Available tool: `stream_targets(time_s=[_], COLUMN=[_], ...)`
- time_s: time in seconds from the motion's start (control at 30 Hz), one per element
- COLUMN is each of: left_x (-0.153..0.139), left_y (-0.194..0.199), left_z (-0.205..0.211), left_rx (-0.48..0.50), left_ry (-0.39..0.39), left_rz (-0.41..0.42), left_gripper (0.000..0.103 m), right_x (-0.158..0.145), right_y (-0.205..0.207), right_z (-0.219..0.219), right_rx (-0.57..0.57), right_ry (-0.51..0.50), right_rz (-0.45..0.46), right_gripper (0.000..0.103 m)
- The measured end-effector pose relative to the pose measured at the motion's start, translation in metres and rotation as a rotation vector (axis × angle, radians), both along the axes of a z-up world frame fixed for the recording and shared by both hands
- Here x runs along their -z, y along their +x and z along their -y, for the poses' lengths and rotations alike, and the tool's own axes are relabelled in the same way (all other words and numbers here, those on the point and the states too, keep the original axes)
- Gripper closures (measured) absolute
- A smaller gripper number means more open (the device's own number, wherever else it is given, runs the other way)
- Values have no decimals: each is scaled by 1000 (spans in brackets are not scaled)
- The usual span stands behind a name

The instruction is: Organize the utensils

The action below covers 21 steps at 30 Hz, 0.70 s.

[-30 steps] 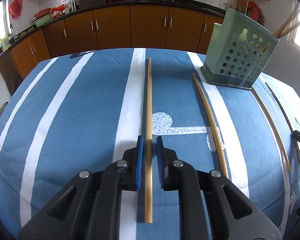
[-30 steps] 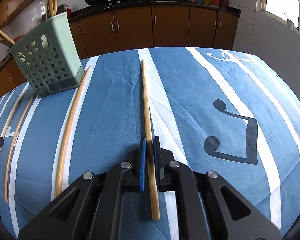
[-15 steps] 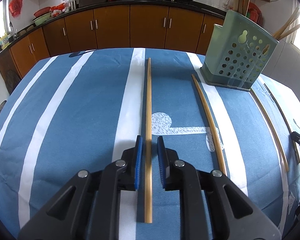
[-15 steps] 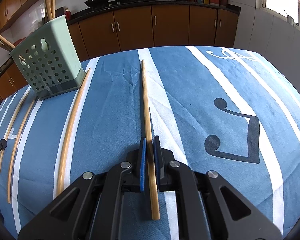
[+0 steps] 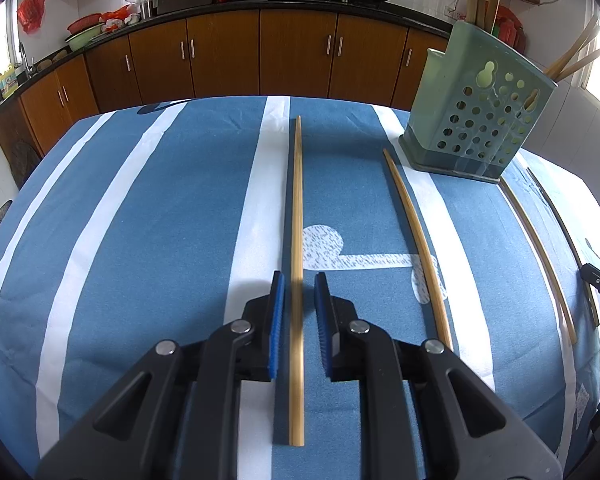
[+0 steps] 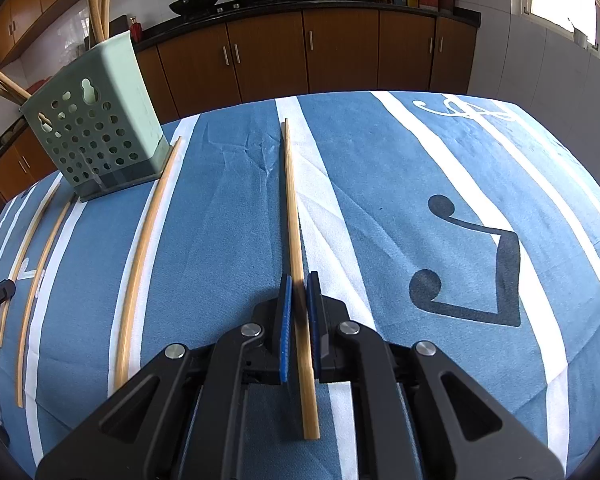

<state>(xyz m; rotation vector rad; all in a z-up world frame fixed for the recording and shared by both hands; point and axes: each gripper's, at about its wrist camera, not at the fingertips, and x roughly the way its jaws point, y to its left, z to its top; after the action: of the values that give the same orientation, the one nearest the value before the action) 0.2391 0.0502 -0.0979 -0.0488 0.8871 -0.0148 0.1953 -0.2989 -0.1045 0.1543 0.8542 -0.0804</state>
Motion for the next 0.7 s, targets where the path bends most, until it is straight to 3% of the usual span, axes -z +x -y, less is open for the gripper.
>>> stream_targets(time_s=[0.13, 0.3, 0.5, 0.7], left_x=[0, 0, 0, -15], left_y=[-9, -21, -29, -37], left_z=[5, 4, 2, -4], left_rx=[23, 27, 16, 2], left_ry=[54, 55, 38, 36], left_rz=[-4, -6, -9, 14], left_gripper=[86, 85, 95, 96], right_x=[0, 0, 0, -27], right_y=[-6, -15, -22, -37], right_z=[-2, 0, 5, 16], right_rx=[-7, -14, -16, 11], right_ry=[-7, 9, 42, 58], right_rz=[-1, 1, 9, 116], right_gripper=[94, 94, 95, 95])
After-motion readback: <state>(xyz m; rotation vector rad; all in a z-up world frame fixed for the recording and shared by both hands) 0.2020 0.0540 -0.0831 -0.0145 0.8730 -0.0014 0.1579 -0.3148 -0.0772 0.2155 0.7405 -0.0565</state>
